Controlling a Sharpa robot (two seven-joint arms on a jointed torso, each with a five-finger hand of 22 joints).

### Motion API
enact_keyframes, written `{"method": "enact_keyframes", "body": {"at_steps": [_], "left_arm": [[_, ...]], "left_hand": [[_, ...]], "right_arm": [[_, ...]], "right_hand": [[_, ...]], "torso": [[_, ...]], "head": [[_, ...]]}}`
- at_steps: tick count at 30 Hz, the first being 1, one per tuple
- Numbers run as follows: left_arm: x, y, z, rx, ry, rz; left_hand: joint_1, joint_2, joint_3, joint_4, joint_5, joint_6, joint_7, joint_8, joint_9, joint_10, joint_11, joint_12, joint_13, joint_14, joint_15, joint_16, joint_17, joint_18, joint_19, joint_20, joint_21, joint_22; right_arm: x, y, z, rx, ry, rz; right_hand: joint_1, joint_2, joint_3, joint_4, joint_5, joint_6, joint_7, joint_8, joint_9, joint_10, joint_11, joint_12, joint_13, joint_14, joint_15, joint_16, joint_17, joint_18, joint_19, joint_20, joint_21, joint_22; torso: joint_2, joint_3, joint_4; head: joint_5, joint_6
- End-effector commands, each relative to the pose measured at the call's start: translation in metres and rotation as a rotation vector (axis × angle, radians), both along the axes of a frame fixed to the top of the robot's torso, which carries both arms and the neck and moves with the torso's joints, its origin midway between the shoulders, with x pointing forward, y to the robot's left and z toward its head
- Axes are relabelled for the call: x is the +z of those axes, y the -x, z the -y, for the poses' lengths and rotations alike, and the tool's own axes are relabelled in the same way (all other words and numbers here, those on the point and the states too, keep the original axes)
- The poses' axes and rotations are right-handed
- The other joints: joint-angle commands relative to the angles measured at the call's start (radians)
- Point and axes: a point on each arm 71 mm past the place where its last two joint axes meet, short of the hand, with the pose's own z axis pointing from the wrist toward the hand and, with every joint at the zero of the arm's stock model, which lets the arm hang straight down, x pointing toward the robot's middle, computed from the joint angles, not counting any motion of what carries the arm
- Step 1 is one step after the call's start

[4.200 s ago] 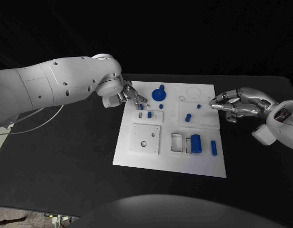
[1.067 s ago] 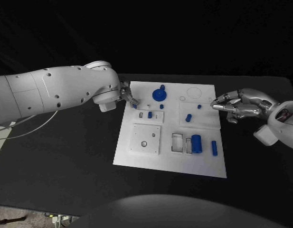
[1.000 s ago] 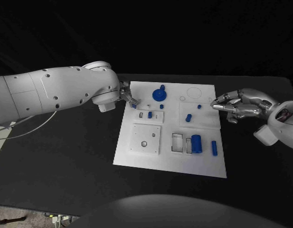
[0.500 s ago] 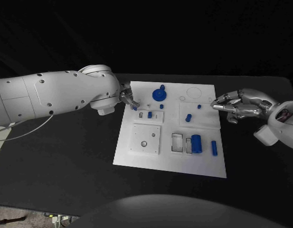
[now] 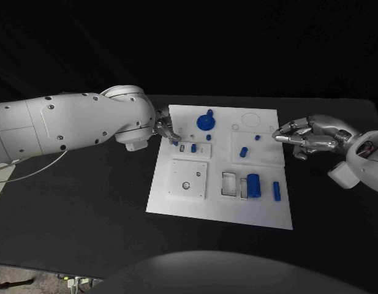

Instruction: Assemble the parts on the task board

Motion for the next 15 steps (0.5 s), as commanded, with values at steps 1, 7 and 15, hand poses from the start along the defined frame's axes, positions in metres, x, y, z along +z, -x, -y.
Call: {"method": "enact_keyframes", "body": {"at_steps": [1, 7, 15], "left_arm": [[-0.0021, 0.0027, 0.0002, 0.02, -0.033, -0.047], [-0.0029, 0.0028, 0.0037, 0.012, -0.029, -0.055], [-0.0041, 0.002, 0.0097, -0.002, -0.026, -0.063]], "left_hand": [[0.006, -0.005, 0.03, -0.02, -0.003, 0.003, -0.009, 0.004, 0.003, 0.095, -0.007, -0.004, 0.251, 0.102, -0.007, 0.002, 0.263, 0.01, 0.036, -0.008, 0.0, 0.208], [0.005, -0.005, 0.033, -0.018, -0.004, 0.002, -0.009, 0.005, 0.004, 0.094, -0.007, -0.005, 0.25, 0.102, -0.007, 0.002, 0.263, 0.011, 0.035, -0.008, -0.001, 0.208], [0.006, -0.005, 0.041, -0.018, -0.004, 0.0, -0.009, 0.006, 0.006, 0.094, -0.007, -0.005, 0.25, 0.102, -0.007, 0.002, 0.263, 0.011, 0.035, -0.008, -0.002, 0.207]], "right_arm": [[-0.0011, 0.0009, -0.0019, 0.019, -0.001, -0.011], [-0.0014, 0.0008, -0.0023, 0.02, -0.002, -0.01], [-0.0016, 0.0006, -0.0027, 0.021, -0.003, -0.009]], "right_hand": [[0.007, 0.002, 0.003, -0.005, 0.006, 0.006, -0.002, -0.006, -0.001, -0.003, -0.004, -0.004, -0.036, -0.006, -0.002, -0.004, 0.142, 0.017, -0.005, 0.0, -0.003, 0.083], [0.007, 0.002, 0.003, -0.005, 0.006, 0.006, -0.002, -0.006, -0.001, -0.003, -0.004, -0.004, -0.036, -0.006, -0.002, -0.004, 0.142, 0.017, -0.005, 0.0, -0.003, 0.083], [0.008, 0.003, 0.003, -0.005, 0.006, 0.006, -0.002, -0.006, -0.001, -0.004, -0.003, -0.005, -0.036, -0.006, -0.002, -0.004, 0.142, 0.017, -0.005, 0.0, -0.003, 0.083]], "torso": [[0.0, -0.0003, -0.0014], [0.0, 0.0, -0.0016], [0.001, 0.0002, -0.0015]], "head": [[0.002, 0.0], [0.001, 0.0], [0.0, 0.0]]}}
